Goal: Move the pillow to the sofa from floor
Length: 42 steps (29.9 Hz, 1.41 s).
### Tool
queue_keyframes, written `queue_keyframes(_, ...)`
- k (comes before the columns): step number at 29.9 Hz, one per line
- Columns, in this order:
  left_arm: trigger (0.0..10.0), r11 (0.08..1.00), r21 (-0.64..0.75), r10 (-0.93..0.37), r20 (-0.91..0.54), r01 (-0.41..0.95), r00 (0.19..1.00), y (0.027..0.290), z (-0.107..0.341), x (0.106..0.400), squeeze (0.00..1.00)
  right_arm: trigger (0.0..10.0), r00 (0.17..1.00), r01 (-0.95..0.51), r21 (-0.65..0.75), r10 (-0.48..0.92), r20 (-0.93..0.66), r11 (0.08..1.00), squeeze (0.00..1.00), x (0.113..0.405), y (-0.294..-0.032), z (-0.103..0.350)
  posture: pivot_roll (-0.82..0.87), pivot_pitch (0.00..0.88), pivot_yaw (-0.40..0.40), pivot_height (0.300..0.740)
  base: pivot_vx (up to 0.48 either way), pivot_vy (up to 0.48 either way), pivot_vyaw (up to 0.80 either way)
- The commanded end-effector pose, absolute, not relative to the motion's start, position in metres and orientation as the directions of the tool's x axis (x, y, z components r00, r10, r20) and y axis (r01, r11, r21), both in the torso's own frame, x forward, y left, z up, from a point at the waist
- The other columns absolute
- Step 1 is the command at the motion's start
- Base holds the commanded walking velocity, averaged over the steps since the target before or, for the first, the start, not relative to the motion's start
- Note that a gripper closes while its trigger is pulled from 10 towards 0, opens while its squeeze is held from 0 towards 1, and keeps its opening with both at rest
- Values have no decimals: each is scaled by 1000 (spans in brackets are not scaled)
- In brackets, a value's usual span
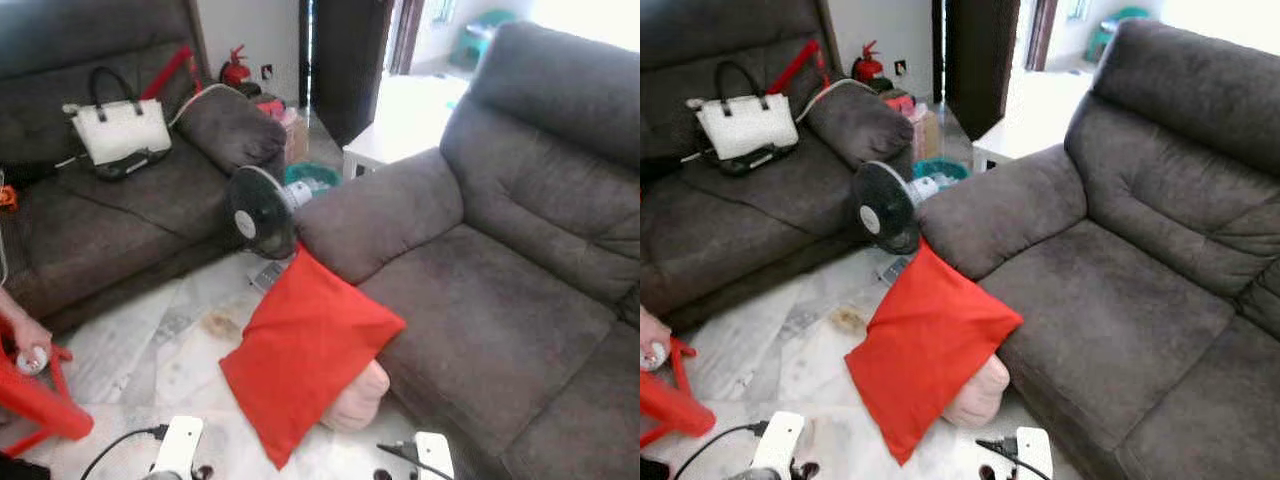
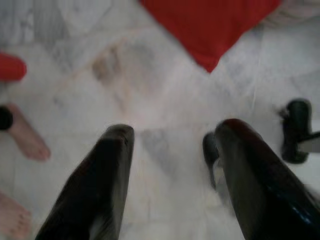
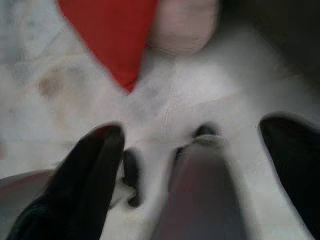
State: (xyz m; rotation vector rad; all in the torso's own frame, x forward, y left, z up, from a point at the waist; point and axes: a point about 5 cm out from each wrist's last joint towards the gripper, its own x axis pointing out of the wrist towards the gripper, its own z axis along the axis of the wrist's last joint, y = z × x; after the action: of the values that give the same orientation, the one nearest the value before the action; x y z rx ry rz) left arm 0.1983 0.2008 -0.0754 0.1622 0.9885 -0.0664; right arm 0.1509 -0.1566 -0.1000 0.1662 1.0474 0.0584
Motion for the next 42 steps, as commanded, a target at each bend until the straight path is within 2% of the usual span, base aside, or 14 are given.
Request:
queue_keyframes(1,10000,984,118,30,-844,132,535,206,-77,194,0,10000,512,20,163,130,-849,986,0,157,-156,-98,63,0,-9,740,345,0,800)
queue_keyframes(4,10000,984,118,29,-845,134,535,206,-77,194,0,10000,508,65,176,119,-853,982,0,155,-156,-99,63,0,-9,740,345,0,0)
queue_keyframes(30,10000,983,120,28,-845,139,534,206,-77,194,0,10000,507,54,180,128,-853,982,0,156,-155,-98,65,7,-8,740,338,0,0)
queue_keyframes(42,10000,981,126,27,-844,148,536,207,-76,194,0,10000,506,49,172,124,-854,984,0,156,-155,-98,69,9,-8,740,0,0,0)
